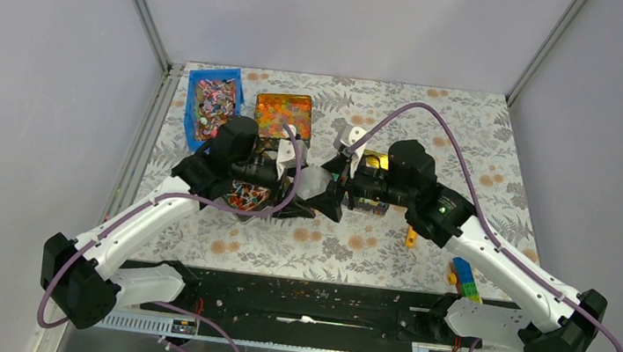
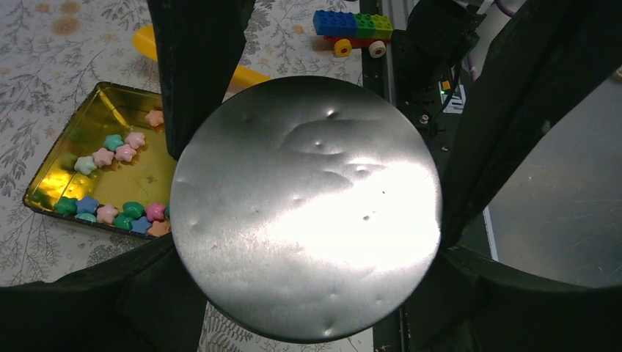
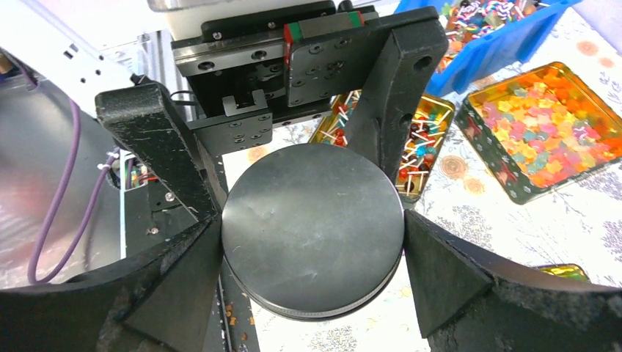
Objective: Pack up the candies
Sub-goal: Screw the bottle lid onto the packing bottle.
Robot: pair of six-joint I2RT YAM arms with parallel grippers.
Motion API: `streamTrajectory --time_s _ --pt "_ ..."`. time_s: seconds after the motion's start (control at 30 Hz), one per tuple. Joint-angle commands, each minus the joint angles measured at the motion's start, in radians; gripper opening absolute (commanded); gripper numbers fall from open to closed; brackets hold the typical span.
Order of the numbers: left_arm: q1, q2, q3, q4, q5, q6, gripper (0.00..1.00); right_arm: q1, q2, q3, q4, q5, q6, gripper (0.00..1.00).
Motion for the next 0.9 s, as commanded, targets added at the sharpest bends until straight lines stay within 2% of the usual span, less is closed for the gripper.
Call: streamTrajectory --time_s 0.0,0.1,0.3,0.33,0.37,0.4,0.43,0.5,0.57,0.67,0.87 --pt "-0.013 -0.005 0.11 0.271 -0.07 -0.09 0.24 0.052 0.063 -0.041 -0.051 0.2 0.01 0.0" --pt "-0.013 -0.002 0.11 0.271 -0.068 -0.086 0.24 0.052 0.067 -0.042 -0.048 0.219 0.029 0.0" --pt "-0.013 -0.003 0.104 0.271 -0.054 -0.077 0.24 0.052 0.077 -0.041 -0.041 0.146 0.032 0.0" --pt "-0.013 -0.005 0.102 0.27 -0.052 -0.074 0.24 0.052 0.076 -0.042 -0.041 0.143 0.035 0.03" --pt "-0.013 -0.006 0.1 0.27 -0.05 -0.072 0.24 0.052 0.075 -0.043 -0.04 0.147 0.038 0.11" --pt "-0.013 -0.009 0.096 0.268 -0.047 -0.069 0.24 0.052 0.071 -0.045 -0.041 0.149 0.036 0.23" --pt "-0.013 -0.014 0.093 0.265 -0.044 -0.065 0.24 0.052 0.064 -0.049 -0.043 0.153 0.031 0.42" --pt "-0.013 -0.021 0.086 0.251 -0.037 -0.051 0.24 0.052 0.046 -0.065 -0.035 0.159 0.014 0.7" --pt "-0.013 -0.027 0.082 0.223 -0.032 -0.032 0.24 0.052 0.021 -0.081 -0.03 0.166 -0.019 0.85" --pt "-0.013 -0.041 0.074 0.176 -0.021 -0.001 0.24 0.05 -0.026 -0.109 -0.018 0.17 -0.068 0.97" --pt "-0.013 -0.062 0.084 0.053 0.014 0.073 0.24 0.039 -0.129 -0.162 -0.018 0.109 -0.184 1.0"
